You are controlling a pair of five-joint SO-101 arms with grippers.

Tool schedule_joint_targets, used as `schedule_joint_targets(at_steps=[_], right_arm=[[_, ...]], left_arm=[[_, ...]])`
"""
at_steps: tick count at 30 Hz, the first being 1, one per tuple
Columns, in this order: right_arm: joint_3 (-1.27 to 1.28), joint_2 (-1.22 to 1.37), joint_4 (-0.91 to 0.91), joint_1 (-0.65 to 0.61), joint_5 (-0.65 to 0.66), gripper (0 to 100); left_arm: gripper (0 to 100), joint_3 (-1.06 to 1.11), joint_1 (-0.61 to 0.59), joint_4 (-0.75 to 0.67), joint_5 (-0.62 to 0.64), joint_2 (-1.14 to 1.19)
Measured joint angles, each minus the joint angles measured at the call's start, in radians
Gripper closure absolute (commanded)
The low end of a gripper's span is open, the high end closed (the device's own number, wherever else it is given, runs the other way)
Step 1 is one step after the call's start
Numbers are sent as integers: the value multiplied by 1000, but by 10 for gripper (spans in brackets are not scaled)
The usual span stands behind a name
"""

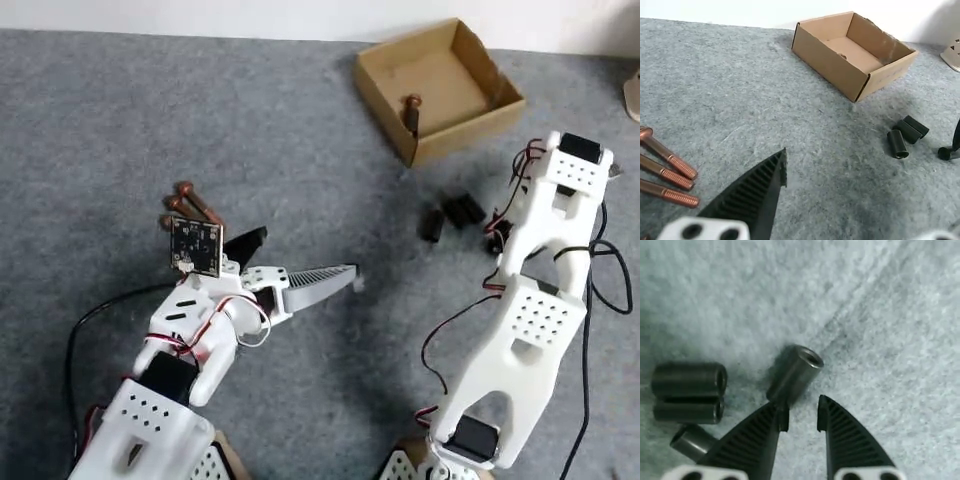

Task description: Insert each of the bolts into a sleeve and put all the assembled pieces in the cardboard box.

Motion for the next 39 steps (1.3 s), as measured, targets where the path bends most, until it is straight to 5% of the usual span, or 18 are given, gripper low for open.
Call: schedule_joint_targets(at_steps=[32, 39], right_arm=[[-57, 149, -61, 28, -161, 908], [-57, 178, -52, -6, -135, 995]], left_arm=[[473, 0, 0, 0, 0, 0], [473, 0, 0, 0, 0, 0]])
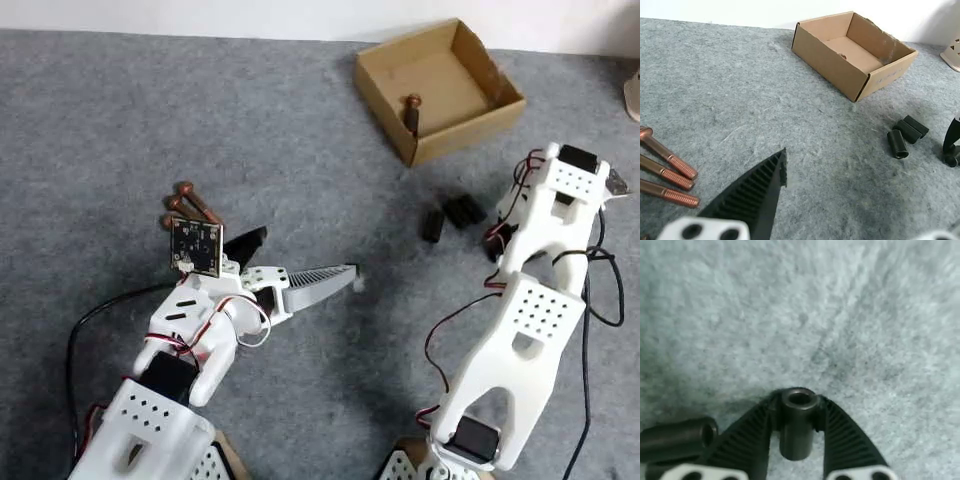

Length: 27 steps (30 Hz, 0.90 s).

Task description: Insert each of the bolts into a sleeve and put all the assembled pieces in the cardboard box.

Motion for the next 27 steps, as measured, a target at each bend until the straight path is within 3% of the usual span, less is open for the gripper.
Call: schedule_joint_targets(at_steps=[3, 6, 12, 17, 27], right_arm=[[0, -17, 31, -18, 87, 995], [20, -51, 98, -51, 132, 995], [28, -60, 123, -103, 218, 995], [68, -74, 123, -126, 230, 995], [69, -74, 123, -129, 236, 995]], left_arm=[[524, 0, 0, 0, 0, 0], [662, -35, -17, 29, 0, 0], [856, -192, -259, 232, 0, 0], [873, -199, -365, 252, 0, 0], [879, -32, -381, 256, 0, 0]])
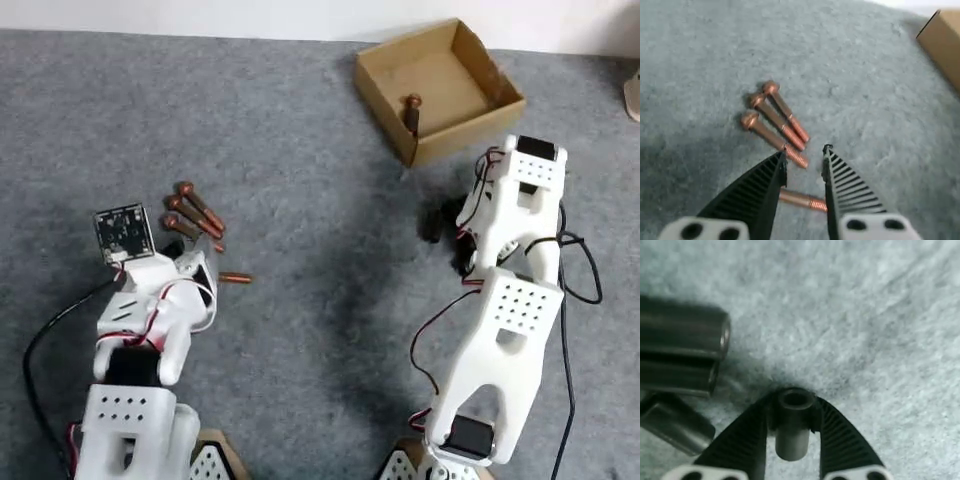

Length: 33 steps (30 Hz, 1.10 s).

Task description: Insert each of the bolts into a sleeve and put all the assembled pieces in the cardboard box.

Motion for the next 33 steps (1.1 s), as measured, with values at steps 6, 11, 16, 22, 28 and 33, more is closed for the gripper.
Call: schedule_joint_targets(at_steps=[6, 11, 16, 22, 28, 33], right_arm=[[0, 0, 0, -3, 0, 995], [6, -2, -3, -14, 0, 995], [6, -2, -3, -14, 0, 995], [6, -2, -3, -14, 0, 995], [6, -2, -3, -14, 0, 995], [6, -2, -3, -14, 0, 995]], left_arm=[[960, 11, 0, 54, 0, 0], [978, 14, -21, 158, 0, 0], [992, 14, -120, 169, 210, 0], [979, 11, -129, 181, 488, -2], [916, 8, -129, 249, 735, -2], [916, -106, -129, 417, 833, 0]])
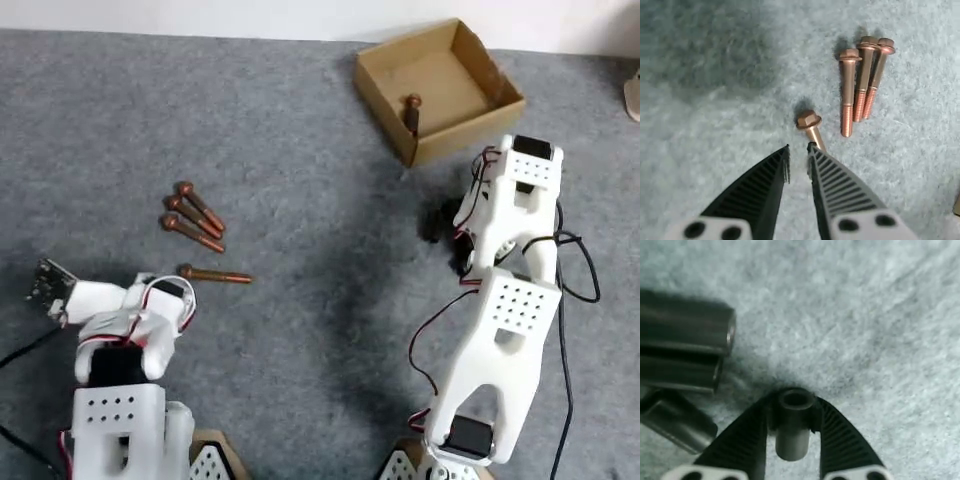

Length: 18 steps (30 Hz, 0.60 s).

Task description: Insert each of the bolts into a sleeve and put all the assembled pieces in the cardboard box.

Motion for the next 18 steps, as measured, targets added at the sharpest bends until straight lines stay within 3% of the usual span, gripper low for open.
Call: schedule_joint_targets(at_steps=[6, 12, 18], right_arm=[[0, 0, 0, 0, 0, 995], [2, 0, -3, 0, 0, 995], [3, 0, -9, -5, 0, 995]], left_arm=[[912, -97, -2, 173, 55, 0], [912, -100, -2, 186, 115, 14], [899, -204, 35, 192, 203, 259]])
